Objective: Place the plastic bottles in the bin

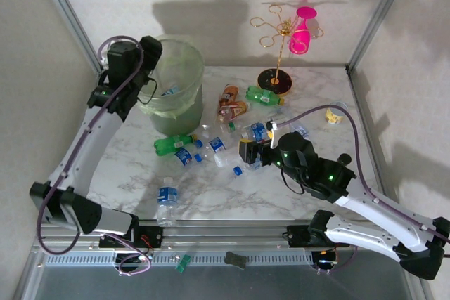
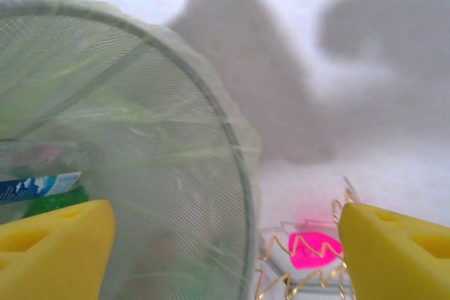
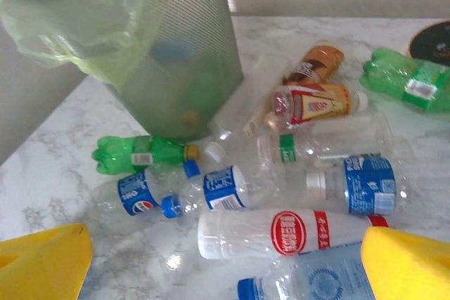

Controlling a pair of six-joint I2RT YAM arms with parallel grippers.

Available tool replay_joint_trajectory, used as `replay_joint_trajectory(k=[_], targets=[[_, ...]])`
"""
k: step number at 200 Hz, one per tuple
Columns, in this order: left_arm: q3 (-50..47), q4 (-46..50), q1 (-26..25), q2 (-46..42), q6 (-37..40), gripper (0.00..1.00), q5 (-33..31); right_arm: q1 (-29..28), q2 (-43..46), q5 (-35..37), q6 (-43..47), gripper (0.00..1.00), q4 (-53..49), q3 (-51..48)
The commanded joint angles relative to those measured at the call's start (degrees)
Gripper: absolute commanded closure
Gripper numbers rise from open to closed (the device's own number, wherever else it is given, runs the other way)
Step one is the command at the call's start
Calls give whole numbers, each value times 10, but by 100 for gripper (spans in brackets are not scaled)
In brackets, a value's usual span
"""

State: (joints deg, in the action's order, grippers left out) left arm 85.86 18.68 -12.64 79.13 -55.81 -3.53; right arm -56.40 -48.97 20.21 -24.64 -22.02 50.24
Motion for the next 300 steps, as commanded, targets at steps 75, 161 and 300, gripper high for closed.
replay_joint_trajectory(k=[75, 161, 300], targets=[[-205, 125, -13, -233, 84, 23, 53, -2, -46, 38, -66, 3, -7, -25], [-305, 284, -88, -314, 39, 17, 26, -3, -73, 51, -59, 1, 16, -26], [-390, 406, -468, -128, -137, 11, -228, -2, -62, 61, -66, 2, 28, -44]])
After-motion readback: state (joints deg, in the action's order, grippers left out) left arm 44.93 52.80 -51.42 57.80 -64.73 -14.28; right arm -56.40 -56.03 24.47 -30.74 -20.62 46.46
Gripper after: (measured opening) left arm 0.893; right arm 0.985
